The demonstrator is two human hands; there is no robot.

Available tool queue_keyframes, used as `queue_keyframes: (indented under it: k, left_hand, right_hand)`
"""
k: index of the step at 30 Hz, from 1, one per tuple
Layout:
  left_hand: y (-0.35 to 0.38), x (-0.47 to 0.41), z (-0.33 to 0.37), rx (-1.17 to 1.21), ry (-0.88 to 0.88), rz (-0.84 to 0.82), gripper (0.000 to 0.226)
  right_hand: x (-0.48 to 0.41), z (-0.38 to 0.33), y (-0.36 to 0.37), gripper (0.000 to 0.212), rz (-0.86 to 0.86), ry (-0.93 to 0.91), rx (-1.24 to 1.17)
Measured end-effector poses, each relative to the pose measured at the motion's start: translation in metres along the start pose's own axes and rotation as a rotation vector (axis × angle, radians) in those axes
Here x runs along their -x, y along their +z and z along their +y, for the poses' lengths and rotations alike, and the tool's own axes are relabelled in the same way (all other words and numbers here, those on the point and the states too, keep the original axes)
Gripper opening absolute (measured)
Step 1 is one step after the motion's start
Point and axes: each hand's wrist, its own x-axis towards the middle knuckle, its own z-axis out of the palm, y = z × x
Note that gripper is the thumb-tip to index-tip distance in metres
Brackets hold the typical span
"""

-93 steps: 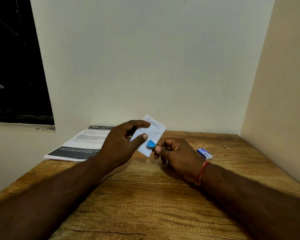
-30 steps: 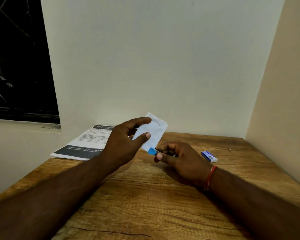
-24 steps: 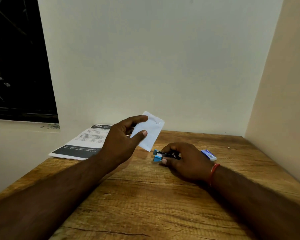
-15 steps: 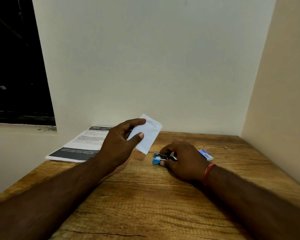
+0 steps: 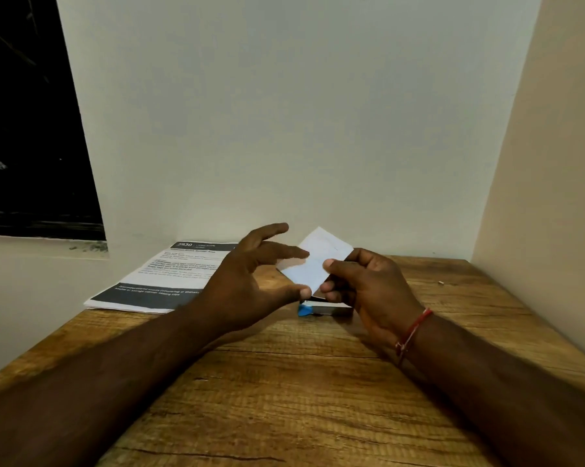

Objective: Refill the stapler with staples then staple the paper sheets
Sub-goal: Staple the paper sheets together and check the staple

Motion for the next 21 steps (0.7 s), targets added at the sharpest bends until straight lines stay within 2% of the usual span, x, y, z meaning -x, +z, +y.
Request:
queue_keyframes:
  k: [4,9,14,21]
  left_hand:
    - [0.003,0.002,0.000,-0.152,0.203,0.044,0.038]
    - [0.006,0.001,0.008,-0.262,0.345,0.073,0.023]
    - [0.006,0.001,0.012,-0.289,0.379,0.119,0.015]
    - [0.004,-0.001,0.010,-0.270,0.369,0.159,0.006]
  right_hand:
    - [0.004,-0.003,0.003,0.013,0.015,0.038,-0.017]
    - [0.003,-0.002,0.001,0.009,-0.004,0.024,-0.023]
    - [-0.001,-0.002,0.000,0.018,-0.027,0.050,-0.102]
    - [-0.002,0.001,0.001,0.013,-0.060,0.093,-0.100]
